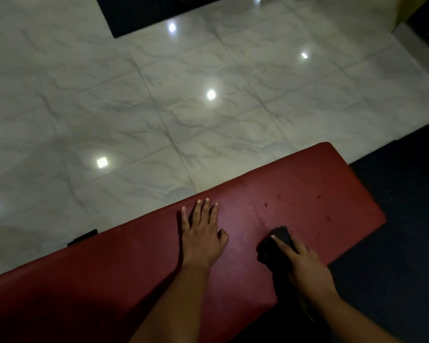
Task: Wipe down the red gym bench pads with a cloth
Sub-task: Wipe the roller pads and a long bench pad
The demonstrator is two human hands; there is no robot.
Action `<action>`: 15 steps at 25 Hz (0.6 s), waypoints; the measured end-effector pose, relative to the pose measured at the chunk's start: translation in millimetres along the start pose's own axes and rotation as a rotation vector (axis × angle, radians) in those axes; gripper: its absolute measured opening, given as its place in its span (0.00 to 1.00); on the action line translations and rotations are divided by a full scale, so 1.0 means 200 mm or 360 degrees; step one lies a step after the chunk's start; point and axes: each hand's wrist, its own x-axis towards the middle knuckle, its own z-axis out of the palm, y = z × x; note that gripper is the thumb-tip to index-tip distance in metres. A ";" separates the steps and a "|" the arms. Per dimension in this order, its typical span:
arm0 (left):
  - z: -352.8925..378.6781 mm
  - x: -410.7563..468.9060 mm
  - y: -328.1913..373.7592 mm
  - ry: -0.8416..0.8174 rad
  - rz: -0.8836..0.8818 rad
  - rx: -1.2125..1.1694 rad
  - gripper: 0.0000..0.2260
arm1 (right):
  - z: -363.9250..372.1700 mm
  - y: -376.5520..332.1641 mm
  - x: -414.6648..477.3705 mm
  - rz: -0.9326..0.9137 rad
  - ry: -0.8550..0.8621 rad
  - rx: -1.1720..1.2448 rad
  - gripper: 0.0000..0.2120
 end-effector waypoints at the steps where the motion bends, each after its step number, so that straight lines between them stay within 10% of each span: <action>1: 0.00 0.00 0.02 0.0015 -0.0032 -0.0025 0.30 | 0.06 0.07 -0.09 0.0017 -0.0014 0.0045 0.40; 6: 0.02 0.05 0.09 0.0099 0.0011 -0.0037 0.31 | 0.19 0.25 -0.29 0.0110 -0.0113 0.0225 0.52; 15: 0.09 0.08 0.08 0.0125 -0.0031 -0.0014 0.30 | -0.13 -0.06 0.26 -0.0124 0.0009 -0.0089 0.32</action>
